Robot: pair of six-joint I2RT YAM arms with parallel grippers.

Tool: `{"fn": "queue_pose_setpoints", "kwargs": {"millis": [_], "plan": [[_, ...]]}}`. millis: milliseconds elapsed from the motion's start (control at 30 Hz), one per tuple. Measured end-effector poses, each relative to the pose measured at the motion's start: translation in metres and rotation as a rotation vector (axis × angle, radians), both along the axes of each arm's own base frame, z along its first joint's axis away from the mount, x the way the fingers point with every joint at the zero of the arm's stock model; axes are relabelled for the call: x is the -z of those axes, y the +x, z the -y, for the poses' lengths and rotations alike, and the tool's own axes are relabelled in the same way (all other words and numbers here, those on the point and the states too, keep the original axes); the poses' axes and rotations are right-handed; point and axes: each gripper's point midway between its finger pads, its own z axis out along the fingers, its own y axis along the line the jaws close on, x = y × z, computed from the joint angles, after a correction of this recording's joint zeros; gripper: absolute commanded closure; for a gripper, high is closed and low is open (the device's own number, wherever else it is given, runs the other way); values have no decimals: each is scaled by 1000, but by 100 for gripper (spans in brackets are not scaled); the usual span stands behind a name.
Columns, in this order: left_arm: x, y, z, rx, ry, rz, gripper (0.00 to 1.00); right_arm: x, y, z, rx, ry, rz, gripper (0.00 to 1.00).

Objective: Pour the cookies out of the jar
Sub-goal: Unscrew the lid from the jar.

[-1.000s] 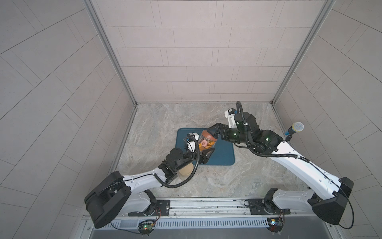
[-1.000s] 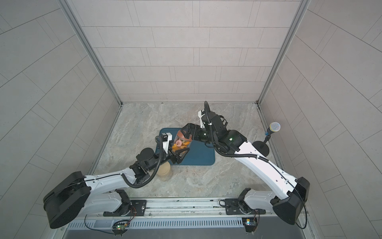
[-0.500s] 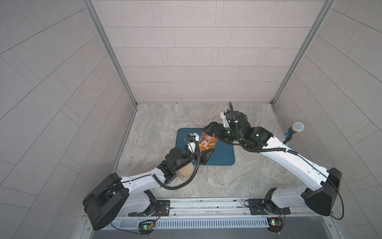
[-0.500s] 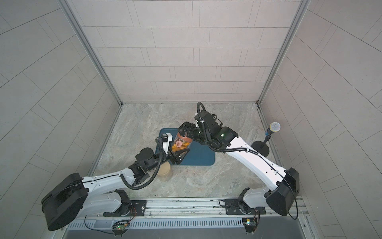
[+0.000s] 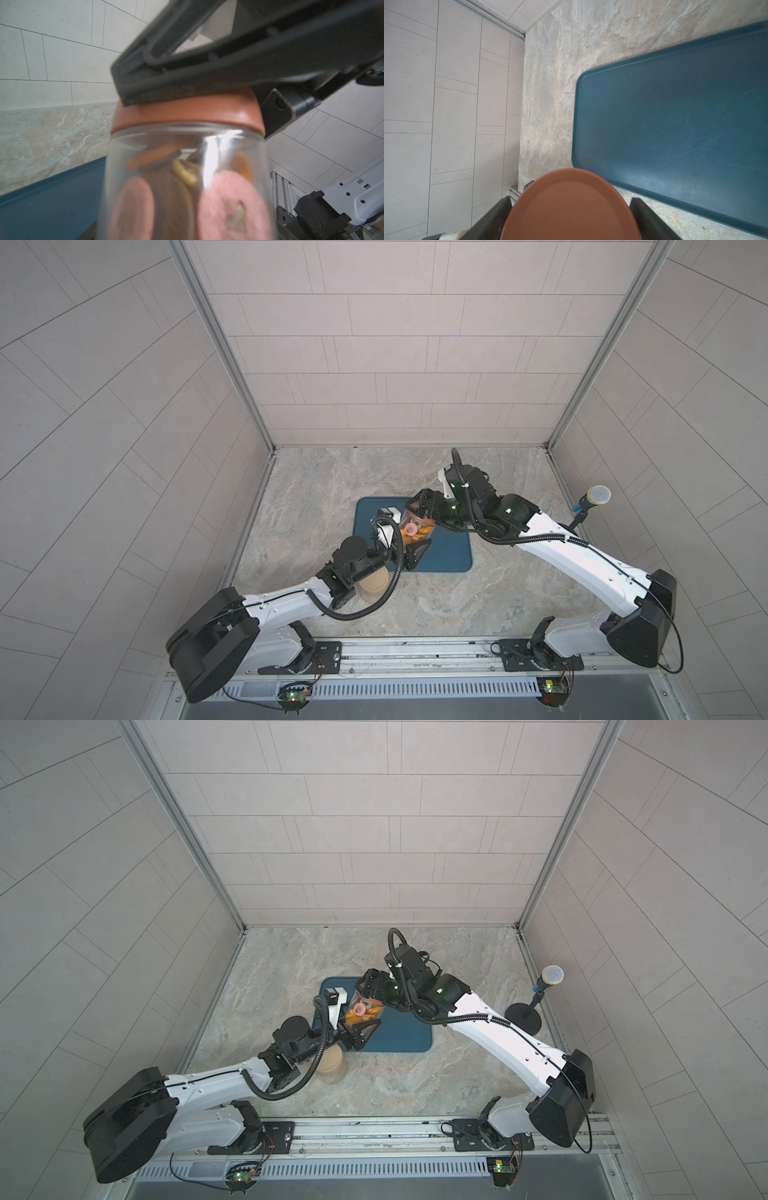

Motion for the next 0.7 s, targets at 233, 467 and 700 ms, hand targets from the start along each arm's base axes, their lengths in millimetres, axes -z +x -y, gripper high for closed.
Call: {"fn": "queue_pose_setpoints", "kwargs": {"millis": [233, 467, 700], "plan": [[0, 0, -1, 16, -35, -56, 100, 1, 2, -5, -41, 72, 73, 100], [-28, -11, 2, 154, -218, -151, 100, -32, -8, -6, -128, 214, 238, 100], [-49, -16, -2, 194, -302, -151, 100, -55, -12, -11, -184, 243, 314, 23]]}}
